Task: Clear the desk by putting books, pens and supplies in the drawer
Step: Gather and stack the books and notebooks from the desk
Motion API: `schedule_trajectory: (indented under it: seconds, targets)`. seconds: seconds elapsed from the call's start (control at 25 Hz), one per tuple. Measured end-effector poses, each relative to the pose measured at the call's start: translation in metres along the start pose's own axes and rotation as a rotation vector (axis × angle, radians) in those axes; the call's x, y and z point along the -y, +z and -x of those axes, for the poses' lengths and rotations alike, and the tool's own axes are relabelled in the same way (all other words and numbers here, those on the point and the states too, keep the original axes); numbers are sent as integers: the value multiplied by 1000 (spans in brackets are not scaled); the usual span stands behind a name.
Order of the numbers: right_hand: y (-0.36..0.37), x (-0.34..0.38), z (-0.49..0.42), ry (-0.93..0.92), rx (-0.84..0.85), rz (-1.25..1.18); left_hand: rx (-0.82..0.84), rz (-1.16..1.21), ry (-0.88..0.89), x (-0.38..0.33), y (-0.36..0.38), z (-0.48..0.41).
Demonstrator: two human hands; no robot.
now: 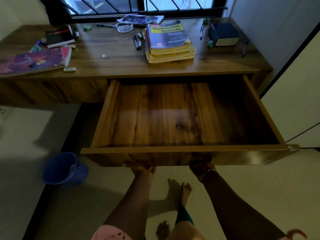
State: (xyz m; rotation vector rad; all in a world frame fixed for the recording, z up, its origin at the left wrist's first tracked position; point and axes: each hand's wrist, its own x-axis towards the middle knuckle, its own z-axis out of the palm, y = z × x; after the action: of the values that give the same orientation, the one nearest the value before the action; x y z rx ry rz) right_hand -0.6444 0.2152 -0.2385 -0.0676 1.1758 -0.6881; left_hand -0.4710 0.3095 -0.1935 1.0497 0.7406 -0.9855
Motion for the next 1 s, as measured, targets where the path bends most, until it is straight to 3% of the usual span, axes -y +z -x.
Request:
schedule_trajectory:
  seconds: [0.04, 0.16, 0.28, 0.4, 0.56, 0.76, 0.88, 1.0]
  targets:
    - [2, 0, 1, -7, -22, 88, -12, -49, -2, -1, 0, -1]
    - [7, 6, 16, 12, -81, 354, -16, -514, 20, 9, -3, 18]
    - [17, 6, 39, 42, -69, 610, 197, -929, 10, 31, 3, 65]
    - [40, 7, 67, 22, 53, 727, 464, -1235, 418, 43, 21, 94]
    - [64, 30, 121, -159, 209, 984, 628, -1286, 894, 19, 39, 104]
    - [101, 62, 147, -718, 263, 1371, 585, -1309, 1271, -32, 90, 89]
    - [132, 85, 130, -883, 250, 1367, 433, -1355, 1336, -57, 126, 72]
    - [165, 116, 107, -964, 186, 1335, 348, -1286, 1248, -83, 166, 60]
